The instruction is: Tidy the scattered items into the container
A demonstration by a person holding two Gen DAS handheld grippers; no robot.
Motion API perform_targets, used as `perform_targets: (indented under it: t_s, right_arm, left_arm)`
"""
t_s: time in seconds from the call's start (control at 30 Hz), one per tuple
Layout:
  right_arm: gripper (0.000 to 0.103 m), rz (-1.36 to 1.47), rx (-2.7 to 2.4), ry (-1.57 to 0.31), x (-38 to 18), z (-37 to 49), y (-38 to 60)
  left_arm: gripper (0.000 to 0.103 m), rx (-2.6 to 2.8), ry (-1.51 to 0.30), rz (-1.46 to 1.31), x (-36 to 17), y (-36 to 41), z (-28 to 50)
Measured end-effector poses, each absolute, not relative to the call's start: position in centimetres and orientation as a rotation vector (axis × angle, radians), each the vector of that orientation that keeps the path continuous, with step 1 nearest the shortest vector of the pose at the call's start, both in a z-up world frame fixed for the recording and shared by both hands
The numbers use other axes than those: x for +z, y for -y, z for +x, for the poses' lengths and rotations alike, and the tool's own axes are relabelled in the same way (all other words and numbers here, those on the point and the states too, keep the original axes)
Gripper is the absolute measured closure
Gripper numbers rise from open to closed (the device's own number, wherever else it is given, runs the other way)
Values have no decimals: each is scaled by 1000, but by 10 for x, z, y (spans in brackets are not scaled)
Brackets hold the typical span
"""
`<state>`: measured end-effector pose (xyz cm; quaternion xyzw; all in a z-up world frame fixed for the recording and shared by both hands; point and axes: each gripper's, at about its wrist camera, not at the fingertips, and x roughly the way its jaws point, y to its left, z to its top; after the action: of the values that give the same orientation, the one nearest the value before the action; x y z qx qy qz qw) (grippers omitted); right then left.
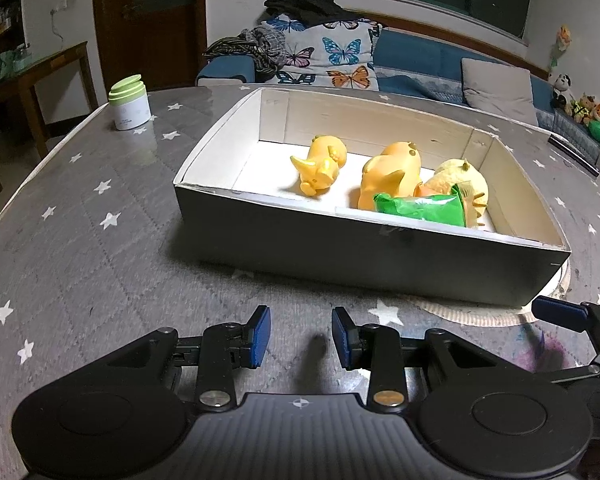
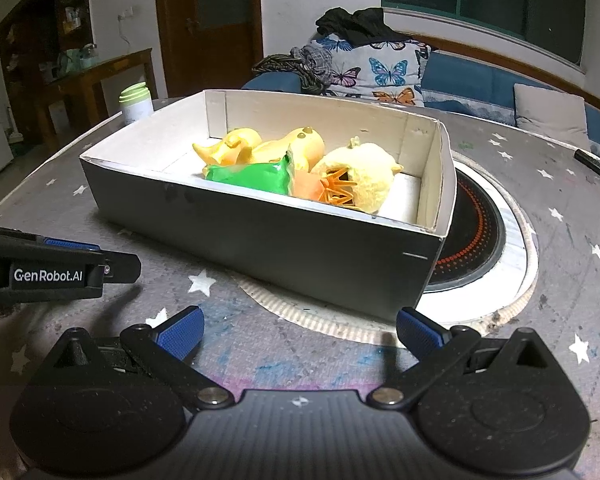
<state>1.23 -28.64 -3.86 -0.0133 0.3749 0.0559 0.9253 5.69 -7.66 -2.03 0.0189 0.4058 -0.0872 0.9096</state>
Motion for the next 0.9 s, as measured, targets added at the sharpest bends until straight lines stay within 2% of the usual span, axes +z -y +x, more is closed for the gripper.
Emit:
perform_targets:
  t_s: [0.9]
  right_arm:
    - [0,-20,98,-787,-43,18,285]
  left_arm:
    - [67,-203,-837,69,-21,85,65]
